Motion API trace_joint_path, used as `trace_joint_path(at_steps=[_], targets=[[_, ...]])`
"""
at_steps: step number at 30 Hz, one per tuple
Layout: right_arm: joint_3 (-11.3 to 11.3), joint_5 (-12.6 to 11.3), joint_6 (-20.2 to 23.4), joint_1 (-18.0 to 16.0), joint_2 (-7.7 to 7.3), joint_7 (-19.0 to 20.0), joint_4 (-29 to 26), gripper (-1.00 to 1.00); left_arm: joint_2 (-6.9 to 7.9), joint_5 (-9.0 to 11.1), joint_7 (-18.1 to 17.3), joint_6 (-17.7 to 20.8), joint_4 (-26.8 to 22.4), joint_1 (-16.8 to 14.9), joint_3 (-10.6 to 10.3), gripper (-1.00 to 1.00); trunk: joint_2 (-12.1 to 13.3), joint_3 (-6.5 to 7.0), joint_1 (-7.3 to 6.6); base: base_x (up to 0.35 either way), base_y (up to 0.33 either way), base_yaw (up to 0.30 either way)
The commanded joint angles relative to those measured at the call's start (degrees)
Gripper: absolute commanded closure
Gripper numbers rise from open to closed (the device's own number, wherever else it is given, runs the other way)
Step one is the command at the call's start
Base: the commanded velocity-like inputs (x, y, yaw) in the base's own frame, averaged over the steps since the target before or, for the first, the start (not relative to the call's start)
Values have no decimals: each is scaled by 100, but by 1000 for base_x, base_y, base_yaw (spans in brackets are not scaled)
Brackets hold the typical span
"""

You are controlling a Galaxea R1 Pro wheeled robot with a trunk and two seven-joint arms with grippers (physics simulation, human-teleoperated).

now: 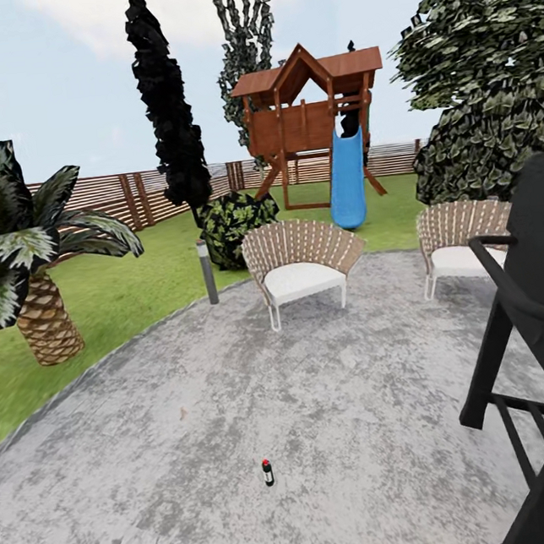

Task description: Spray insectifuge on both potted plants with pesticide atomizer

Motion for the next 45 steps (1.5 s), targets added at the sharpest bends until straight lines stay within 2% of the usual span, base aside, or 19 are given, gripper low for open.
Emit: trace_joint_path(at_steps=[1,20,35,45], targets=[[-24,60,-17,-3,3,-5,3,-100,-2,35,0,-18,6,-4,-9,-100,-3,-6,1,130,299,1],[-52,26,-15,-3,9,-32,12,-100,13,44,0,-18,17,-2,-3,-100,-3,-45,1,126,316,-10],[-61,26,-15,-3,9,-32,19,-100,13,47,-8,-18,17,-2,-8,-100,-3,-46,1,143,321,-281],[-61,26,-15,-3,9,-32,19,-100,13,39,-9,-18,17,0,-3,-100,-3,-46,1,23,333,-300]])
